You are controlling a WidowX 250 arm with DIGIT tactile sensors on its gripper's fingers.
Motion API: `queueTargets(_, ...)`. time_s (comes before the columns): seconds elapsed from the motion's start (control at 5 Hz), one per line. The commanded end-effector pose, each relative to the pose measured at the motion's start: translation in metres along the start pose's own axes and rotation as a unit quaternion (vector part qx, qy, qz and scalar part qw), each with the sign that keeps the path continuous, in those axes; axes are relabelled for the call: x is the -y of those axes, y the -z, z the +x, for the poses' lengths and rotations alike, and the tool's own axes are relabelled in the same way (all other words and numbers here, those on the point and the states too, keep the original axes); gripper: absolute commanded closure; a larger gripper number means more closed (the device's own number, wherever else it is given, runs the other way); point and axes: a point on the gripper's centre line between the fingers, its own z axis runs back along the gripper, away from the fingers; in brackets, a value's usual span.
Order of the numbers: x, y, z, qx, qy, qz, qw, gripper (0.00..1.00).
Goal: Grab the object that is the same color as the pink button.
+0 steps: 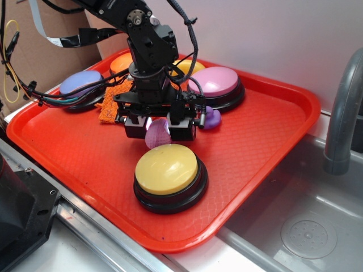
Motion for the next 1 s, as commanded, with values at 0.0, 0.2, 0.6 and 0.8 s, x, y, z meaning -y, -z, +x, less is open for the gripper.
queueTargets(0.0, 0.0, -0.098, 0.034, -0.01, 0.145, 0.017, 0.989, 1.0)
queueTargets(0.2, -0.017, -0.148, 0.043, 0.003, 0.181, 0.006, 0.983, 1.0)
queueTargets(0.6, -0.05, -0.213, 0.052, 0.01, 0.153, -0.048, 0.987, 1.0)
queueTargets(0.8, -0.057, -0.207, 0.055, -0.007, 0.107, -0.031, 0.994, 1.0)
